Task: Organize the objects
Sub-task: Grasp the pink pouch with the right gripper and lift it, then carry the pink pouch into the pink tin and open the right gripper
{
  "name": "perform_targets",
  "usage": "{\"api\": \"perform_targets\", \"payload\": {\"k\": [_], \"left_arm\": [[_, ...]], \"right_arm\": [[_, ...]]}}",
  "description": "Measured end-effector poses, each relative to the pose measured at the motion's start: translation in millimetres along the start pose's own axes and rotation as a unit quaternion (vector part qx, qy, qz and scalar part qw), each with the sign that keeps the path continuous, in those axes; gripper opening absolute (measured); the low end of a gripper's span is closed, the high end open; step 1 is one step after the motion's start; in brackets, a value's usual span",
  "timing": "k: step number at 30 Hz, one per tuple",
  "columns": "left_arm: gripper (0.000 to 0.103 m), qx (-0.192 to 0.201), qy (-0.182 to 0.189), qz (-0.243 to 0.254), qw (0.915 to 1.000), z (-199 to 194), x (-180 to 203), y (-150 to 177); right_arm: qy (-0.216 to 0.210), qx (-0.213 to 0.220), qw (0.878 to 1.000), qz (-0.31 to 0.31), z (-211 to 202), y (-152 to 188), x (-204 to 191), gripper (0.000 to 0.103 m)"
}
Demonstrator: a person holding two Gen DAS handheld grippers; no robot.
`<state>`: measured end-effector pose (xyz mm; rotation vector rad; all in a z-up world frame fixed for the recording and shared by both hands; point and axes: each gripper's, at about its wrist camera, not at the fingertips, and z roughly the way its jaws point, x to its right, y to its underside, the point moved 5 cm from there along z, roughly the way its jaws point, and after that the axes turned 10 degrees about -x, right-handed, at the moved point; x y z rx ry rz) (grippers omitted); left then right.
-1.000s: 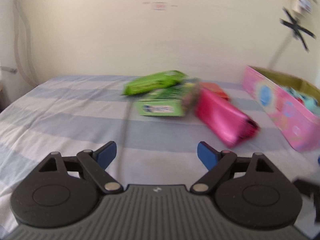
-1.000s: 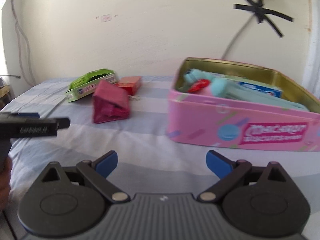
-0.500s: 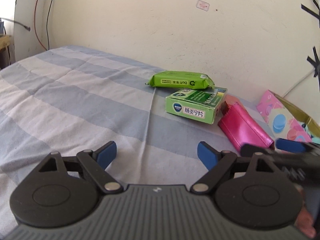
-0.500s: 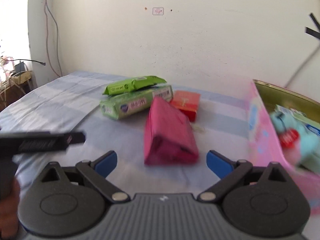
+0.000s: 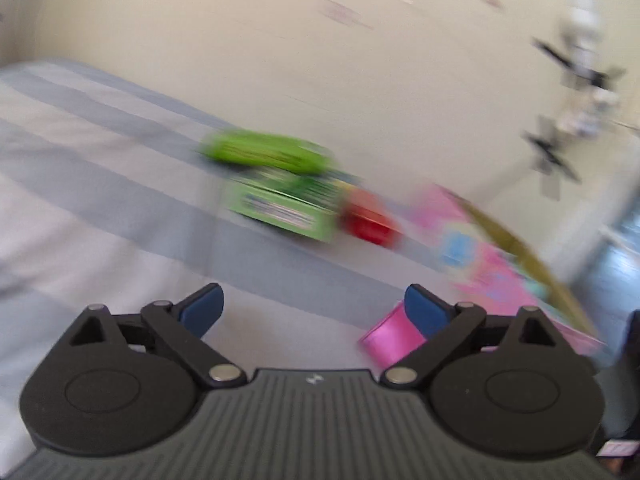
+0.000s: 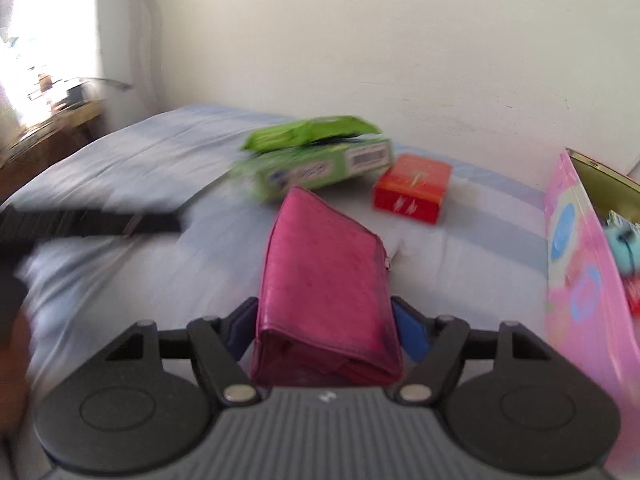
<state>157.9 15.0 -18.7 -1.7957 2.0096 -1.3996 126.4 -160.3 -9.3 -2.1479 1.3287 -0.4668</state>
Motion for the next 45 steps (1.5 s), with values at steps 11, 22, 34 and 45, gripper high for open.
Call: {"api": "perform_targets", "payload": {"k": [11,22,34,45], "left_arm": [[0.098,-0.096,0.139,0.203,0.9644,12.0,113.4,63.0],[0.087,-0.142,0.143,0.209,0.9571,24.6,136.1,85.7],[0.086,-0.062,0.176,0.281,0.9414,16.3,233.4,26.4],[0.087,-0.086,0.104,0.311,0.9408,135.2,302.4,-3.7]], "right_arm": [[0.030,0.036,0.995,0.085,-113.6,137.4,39.0,0.091],[-0.013,0.073,0.992,0.103,-120.3,132.9,27.2,0.063],[0.097,0.172,0.977,0.084,-168.7,101.2,47.5,0.038],[0.174,0.170,0.963,0.112,-163.5,72.7,171.2,0.039]]}}
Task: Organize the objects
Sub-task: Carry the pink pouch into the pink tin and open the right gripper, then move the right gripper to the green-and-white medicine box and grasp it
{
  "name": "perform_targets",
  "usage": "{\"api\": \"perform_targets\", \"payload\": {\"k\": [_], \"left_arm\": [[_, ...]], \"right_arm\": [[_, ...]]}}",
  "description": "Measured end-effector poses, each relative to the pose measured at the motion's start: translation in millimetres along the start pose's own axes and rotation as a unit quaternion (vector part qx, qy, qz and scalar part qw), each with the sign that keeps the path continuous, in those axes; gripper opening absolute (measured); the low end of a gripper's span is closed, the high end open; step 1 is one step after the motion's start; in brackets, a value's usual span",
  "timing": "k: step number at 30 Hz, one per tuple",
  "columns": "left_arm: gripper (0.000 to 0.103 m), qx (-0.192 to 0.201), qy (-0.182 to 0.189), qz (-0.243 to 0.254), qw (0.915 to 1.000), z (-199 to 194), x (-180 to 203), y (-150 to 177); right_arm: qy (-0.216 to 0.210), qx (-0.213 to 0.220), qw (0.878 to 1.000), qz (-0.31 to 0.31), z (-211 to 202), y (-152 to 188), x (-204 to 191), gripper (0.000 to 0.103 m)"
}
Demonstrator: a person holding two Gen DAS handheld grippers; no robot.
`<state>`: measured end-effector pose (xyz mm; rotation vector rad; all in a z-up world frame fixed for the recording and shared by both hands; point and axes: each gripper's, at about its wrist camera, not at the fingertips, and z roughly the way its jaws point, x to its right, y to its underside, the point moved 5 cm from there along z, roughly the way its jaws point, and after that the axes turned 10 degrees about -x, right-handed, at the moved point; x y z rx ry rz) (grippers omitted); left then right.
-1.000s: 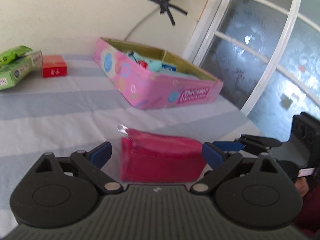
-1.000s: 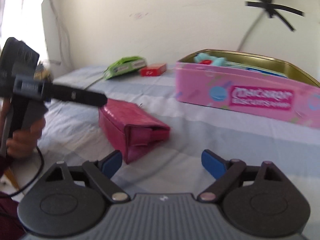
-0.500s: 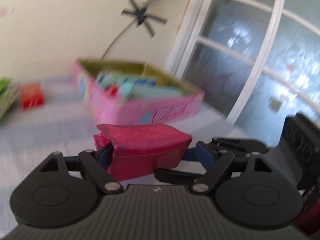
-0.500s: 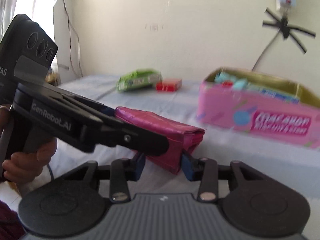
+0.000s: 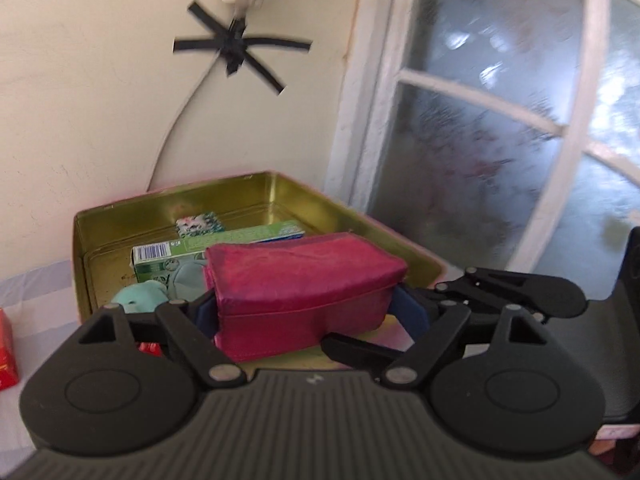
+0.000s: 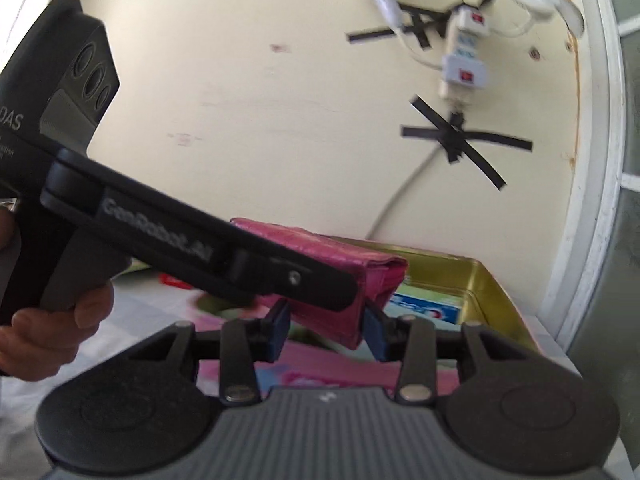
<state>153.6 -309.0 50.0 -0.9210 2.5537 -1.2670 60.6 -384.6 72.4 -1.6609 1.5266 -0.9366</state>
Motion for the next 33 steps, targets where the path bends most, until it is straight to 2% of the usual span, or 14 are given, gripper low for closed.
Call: {"api": "perform_targets", "payload": {"k": [4,9,12,15,19,24,33], "left_arm": [[0.086,-0.025,-0.035,-0.023,0.9988,26.8,-8.8,-4.6],[0.088,-0.020,-0.100,-0.023,0.9945,25.0,-10.3,-6.1],[0.089,-0.011,-0.146,-0.014,0.9891,13.8,-7.9,-5.1],[0.089,0.003,-0.175,-0.013,0.9844,-3.8,-7.4,-4.0],[0.090,0.017,-0.214,-0.010,0.9766,-29.4,-9.1,4.4],[0.090,0.020,-0.240,-0.018,0.9705,-58.7,-18.1,23.3],[0.090,0.014,-0.268,-0.064,0.9611,-94.9,-60.1,60.6]], "right_arm": [[0.011,-0.017,0.999,0.025,34.0,-1.5,29.0,0.036],[0.030,-0.031,0.997,0.061,59.6,3.3,42.8,0.038],[0.036,-0.029,0.996,0.074,58.8,7.4,44.1,0.044],[0.050,-0.024,0.994,0.092,51.3,9.5,45.6,0.056],[0.044,-0.004,0.991,0.123,28.4,12.4,45.2,0.058],[0.032,0.013,0.987,0.154,4.8,15.5,32.2,0.064],[-0.006,0.005,0.985,0.170,-12.9,15.3,-18.8,0.064]]}}
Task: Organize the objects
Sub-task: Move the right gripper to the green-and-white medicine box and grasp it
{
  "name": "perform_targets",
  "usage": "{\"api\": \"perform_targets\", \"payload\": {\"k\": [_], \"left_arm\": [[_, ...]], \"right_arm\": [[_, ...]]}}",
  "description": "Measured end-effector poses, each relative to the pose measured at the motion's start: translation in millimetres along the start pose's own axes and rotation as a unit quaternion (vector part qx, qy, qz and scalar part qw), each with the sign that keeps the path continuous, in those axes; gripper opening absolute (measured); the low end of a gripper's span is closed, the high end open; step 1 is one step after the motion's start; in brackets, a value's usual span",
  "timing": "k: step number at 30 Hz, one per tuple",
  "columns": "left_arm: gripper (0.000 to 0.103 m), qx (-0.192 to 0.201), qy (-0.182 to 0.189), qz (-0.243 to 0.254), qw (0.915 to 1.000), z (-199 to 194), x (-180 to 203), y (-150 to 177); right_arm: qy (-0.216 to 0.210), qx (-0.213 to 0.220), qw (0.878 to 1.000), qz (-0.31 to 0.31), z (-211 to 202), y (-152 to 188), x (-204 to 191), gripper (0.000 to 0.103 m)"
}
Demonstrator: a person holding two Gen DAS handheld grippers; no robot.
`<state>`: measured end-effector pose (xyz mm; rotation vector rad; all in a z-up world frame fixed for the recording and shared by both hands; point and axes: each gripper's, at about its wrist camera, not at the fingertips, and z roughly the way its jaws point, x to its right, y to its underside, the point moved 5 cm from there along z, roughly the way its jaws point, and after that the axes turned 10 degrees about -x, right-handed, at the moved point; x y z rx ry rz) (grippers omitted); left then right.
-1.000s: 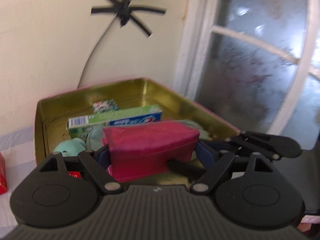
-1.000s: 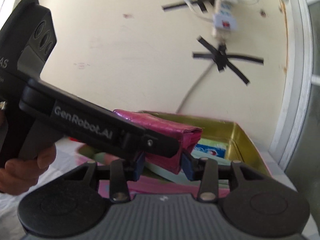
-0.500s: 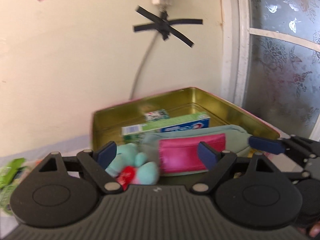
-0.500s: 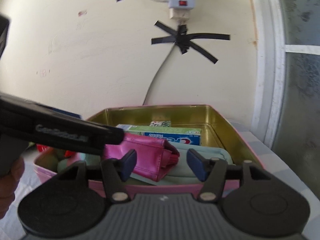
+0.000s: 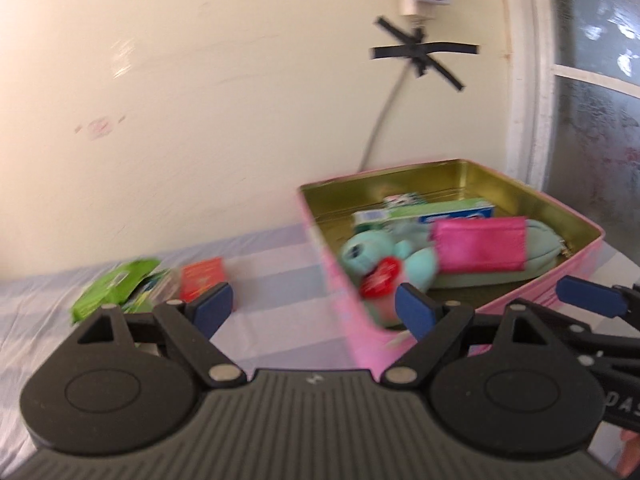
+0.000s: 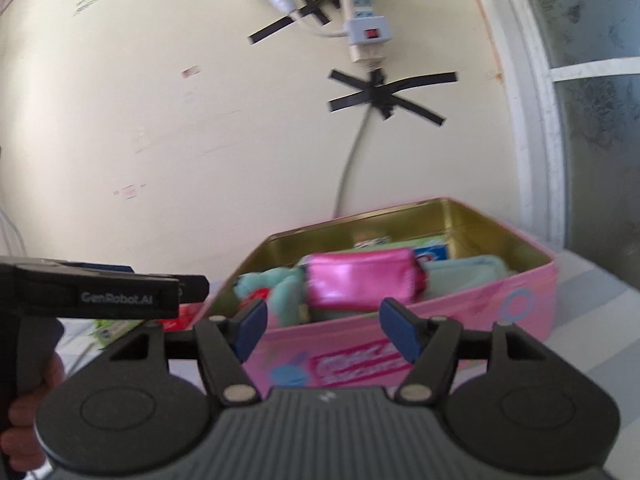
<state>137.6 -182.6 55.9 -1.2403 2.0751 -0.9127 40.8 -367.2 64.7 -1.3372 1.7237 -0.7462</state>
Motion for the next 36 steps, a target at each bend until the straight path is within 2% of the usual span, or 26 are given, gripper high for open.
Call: {"api": "perform_targets", "payload": {"k": [14,19,25,29,32,34,36], "left_arm": [[0.090,-0.042,-0.046,-0.070,0.9956,17.4,-102.9,52.6],[0.090,-0.036,-0.060,-0.095,0.9930,19.0,-149.9,64.7],[0.090,-0.037,-0.096,-0.184,0.9774,24.7,-225.1,76.5],[0.090,-0.032,-0.112,-0.225,0.9675,29.6,-252.9,87.9],[0.089,-0.049,-0.112,-0.241,0.9626,38.1,-263.5,93.4],[0.090,-0.042,-0.103,-0.257,0.9601,34.5,-271.0,93.0],[0.090,-0.036,-0.111,-0.261,0.9583,30.6,-276.0,92.4]], "right_arm": [[-0.031,-0.059,0.995,-0.076,28.9,27.8,-90.2,0.064],[-0.042,-0.083,0.990,-0.104,44.5,36.6,-120.2,0.064],[-0.072,-0.123,0.981,-0.129,74.8,42.8,-158.2,0.064],[-0.098,-0.144,0.975,-0.136,100.5,40.7,-187.1,0.064],[-0.136,-0.174,0.969,-0.109,124.3,33.7,-205.1,0.064],[-0.148,-0.185,0.967,-0.090,140.9,26.1,-215.1,0.064],[-0.161,-0.195,0.965,-0.065,158.6,17.3,-222.4,0.064]]}}
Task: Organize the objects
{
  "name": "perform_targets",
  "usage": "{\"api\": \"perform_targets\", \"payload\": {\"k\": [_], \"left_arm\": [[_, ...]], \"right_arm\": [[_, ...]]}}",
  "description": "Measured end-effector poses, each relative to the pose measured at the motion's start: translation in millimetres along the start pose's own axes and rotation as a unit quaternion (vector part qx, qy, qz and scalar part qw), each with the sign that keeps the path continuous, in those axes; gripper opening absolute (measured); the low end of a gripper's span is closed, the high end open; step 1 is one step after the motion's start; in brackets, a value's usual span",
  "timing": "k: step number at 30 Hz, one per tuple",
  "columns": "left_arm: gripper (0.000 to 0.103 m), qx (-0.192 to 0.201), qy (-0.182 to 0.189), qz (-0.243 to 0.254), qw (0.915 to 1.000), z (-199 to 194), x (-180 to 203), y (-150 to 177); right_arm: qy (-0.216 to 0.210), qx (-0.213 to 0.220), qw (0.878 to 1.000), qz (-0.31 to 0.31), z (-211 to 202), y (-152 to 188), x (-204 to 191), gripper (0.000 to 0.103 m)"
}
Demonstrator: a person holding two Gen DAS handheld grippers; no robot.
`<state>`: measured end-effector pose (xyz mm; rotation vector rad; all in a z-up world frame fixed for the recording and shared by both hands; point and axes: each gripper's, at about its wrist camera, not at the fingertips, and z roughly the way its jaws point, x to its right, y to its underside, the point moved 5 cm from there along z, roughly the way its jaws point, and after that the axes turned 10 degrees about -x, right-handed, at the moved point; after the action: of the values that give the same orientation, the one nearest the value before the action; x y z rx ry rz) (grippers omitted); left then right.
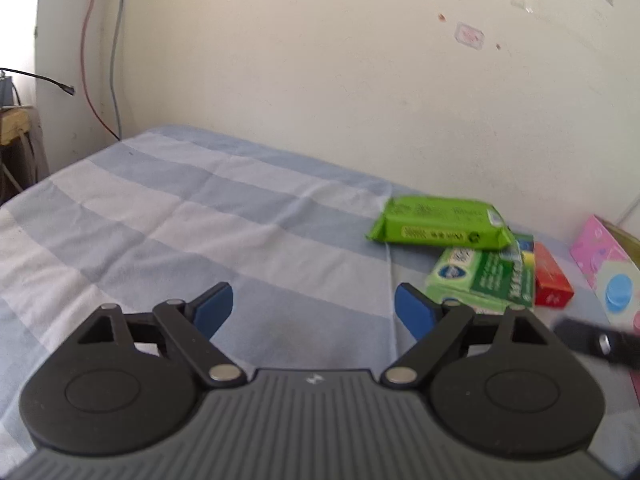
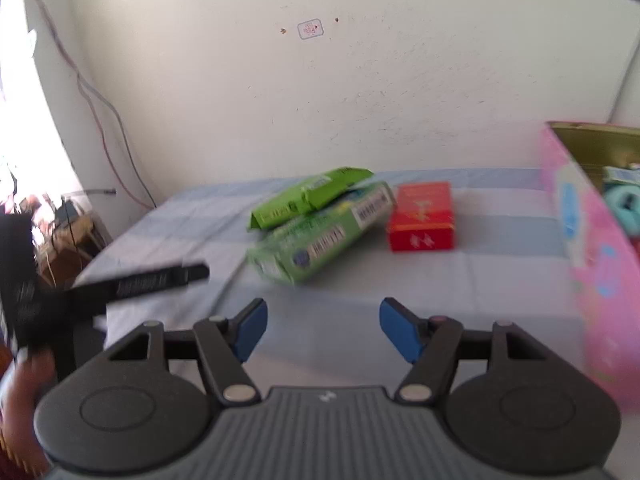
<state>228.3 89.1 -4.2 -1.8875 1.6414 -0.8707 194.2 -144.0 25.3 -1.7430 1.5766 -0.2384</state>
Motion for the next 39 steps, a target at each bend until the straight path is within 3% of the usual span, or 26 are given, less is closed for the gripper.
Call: {"api": "perform_targets", "payload": {"k": [3,7,8,10,14,18,21,24,26,29,30,33,37,39], "left_arm": [[0.090,-0.003,0.003,-0.011,0.9999,1.7,-3.6,-2.3],[0.090,-0.011,0.009,-0.015,0.9998,4.2,-5.3,-1.6],[0.090,-0.010,0.010,-0.014,0.9998,4.4,-5.2,-1.5],[0.090,-0.008,0.015,-0.009,0.9998,6.9,-4.7,-2.2],[0.090,-0.008,0.035,0.006,0.9994,6.0,2.3,1.3],[0.090,-0.018,0.109,0.038,0.9932,2.2,20.1,8.9],[0.090,-0.045,0.215,0.068,0.9732,-3.1,41.7,20.3],[0.090,-0.056,0.281,0.117,0.9508,-12.4,70.8,35.6],[0.090,-0.060,0.297,0.148,0.9415,-20.5,93.2,46.1],[0.090,-0.076,0.316,0.186,0.9271,-31.4,126.9,61.5],[0.090,-0.076,0.315,0.200,0.9248,-34.5,136.8,66.7],[0.095,-0.064,0.297,0.231,0.9244,-37.6,164.1,71.3],[0.099,-0.059,0.289,0.261,0.9192,-32.7,193.7,71.3],[0.099,-0.067,0.287,0.276,0.9149,-28.0,203.0,75.0]], "right_arm": [[-0.058,-0.020,0.995,0.079,24.5,-18.7,9.0,0.065],[-0.108,-0.060,0.978,0.168,66.3,-26.5,22.1,0.063],[-0.127,-0.062,0.973,0.182,71.4,-26.0,24.1,0.046],[-0.149,-0.063,0.967,0.195,71.8,-22.7,25.5,0.039],[-0.147,-0.067,0.975,0.153,44.8,-6.7,24.7,0.037],[-0.173,-0.108,0.974,0.097,2.2,32.2,33.1,0.037],[-0.184,-0.129,0.973,0.052,-38.8,68.4,47.1,0.038],[-0.135,-0.111,0.984,0.019,-89.6,99.9,74.3,0.043],[-0.050,-0.082,0.995,0.023,-119.7,112.5,99.6,0.068],[0.079,-0.026,0.995,0.047,-159.9,129.5,139.6,0.072],[0.090,-0.013,0.994,0.060,-170.6,135.1,147.8,0.072],[0.047,0.014,0.996,0.068,-187.6,148.4,145.1,0.073],[0.051,0.019,0.998,-0.020,-173.6,157.2,96.5,0.100],[0.066,0.020,0.995,-0.068,-159.4,160.1,68.6,0.103]]}}
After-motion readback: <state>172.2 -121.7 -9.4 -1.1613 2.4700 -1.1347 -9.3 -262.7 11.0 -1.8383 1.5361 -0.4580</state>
